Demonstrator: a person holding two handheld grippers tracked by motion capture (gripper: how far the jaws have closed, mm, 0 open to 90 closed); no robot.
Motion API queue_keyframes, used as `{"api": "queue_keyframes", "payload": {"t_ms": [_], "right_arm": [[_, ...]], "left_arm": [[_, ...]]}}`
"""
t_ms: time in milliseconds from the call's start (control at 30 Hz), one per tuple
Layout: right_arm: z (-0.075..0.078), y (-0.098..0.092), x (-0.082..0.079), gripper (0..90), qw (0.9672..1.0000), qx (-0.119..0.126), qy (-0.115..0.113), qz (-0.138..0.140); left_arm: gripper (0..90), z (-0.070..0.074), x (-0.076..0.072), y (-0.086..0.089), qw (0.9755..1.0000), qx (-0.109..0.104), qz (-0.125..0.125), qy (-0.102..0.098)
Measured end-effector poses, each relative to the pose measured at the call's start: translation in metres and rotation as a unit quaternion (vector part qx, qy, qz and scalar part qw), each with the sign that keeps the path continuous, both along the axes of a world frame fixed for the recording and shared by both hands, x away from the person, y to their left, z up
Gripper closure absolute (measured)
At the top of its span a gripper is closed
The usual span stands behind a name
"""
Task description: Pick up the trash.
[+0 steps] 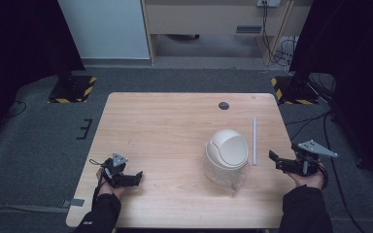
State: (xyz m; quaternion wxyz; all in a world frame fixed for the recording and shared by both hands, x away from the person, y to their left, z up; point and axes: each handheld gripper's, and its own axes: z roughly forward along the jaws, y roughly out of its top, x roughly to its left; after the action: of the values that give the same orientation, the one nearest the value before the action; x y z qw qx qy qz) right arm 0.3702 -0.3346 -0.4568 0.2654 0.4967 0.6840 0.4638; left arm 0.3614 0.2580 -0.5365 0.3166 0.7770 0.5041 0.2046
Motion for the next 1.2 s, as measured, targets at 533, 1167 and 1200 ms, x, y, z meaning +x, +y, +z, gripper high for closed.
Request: {"api": "queue_keyframes", "payload": {"t_ms": [533,1167,1200], "right_arm": [[0.042,0.027,-0.001,0.6,0.9981,0.018,-0.046,0.036],[0.057,0.085,0.002,1.0,0.9920,0.033,-0.045,0.113],[0.055,0.086,0.002,1.0,0.9921,0.030,-0.043,0.114]], "left_arm": [[0.0,0.000,0.001,0.000,1.0000,0.000,0.000,0.001],[0.0,0.000,0.002,-0.001,1.0000,0.001,0.003,0.000],[0.0,0.000,0.002,-0.001,1.0000,0.001,0.004,0.000]]}}
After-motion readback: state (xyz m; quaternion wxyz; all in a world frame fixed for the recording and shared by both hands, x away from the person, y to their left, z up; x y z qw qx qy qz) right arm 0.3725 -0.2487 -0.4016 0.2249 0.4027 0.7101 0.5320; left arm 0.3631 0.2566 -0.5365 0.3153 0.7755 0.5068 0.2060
